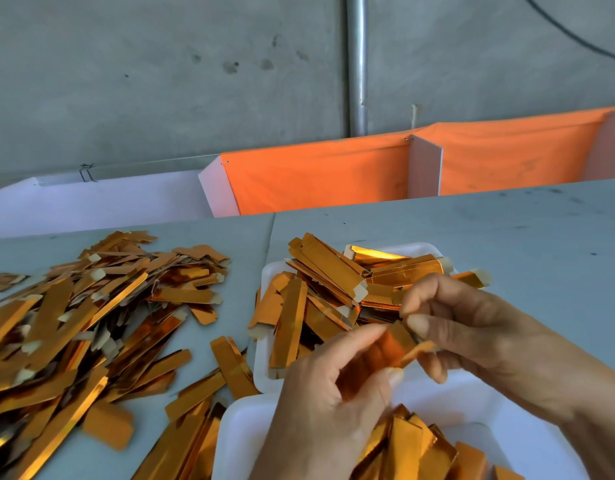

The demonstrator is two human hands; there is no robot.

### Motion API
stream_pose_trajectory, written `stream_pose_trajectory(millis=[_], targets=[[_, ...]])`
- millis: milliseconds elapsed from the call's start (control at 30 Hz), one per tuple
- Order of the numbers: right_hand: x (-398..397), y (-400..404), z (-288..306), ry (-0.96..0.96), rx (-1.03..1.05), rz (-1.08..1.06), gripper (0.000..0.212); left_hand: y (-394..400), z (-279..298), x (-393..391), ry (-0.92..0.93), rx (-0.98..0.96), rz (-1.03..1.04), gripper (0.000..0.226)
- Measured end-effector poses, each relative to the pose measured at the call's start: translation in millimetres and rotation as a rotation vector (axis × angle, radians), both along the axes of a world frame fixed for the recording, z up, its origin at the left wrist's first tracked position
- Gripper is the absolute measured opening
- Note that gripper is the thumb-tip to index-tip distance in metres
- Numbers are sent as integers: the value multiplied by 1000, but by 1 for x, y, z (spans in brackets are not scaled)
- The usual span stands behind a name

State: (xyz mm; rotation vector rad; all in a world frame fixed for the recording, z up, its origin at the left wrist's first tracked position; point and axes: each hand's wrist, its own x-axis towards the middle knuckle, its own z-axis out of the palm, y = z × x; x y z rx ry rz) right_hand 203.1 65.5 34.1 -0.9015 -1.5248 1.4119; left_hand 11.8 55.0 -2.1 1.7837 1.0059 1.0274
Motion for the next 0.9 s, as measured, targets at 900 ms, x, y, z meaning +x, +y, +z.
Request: stream_pose_trajectory(millis=[900], targets=[[1, 1, 1, -68, -38, 21, 18, 0, -2, -2, 147, 143, 91, 47]])
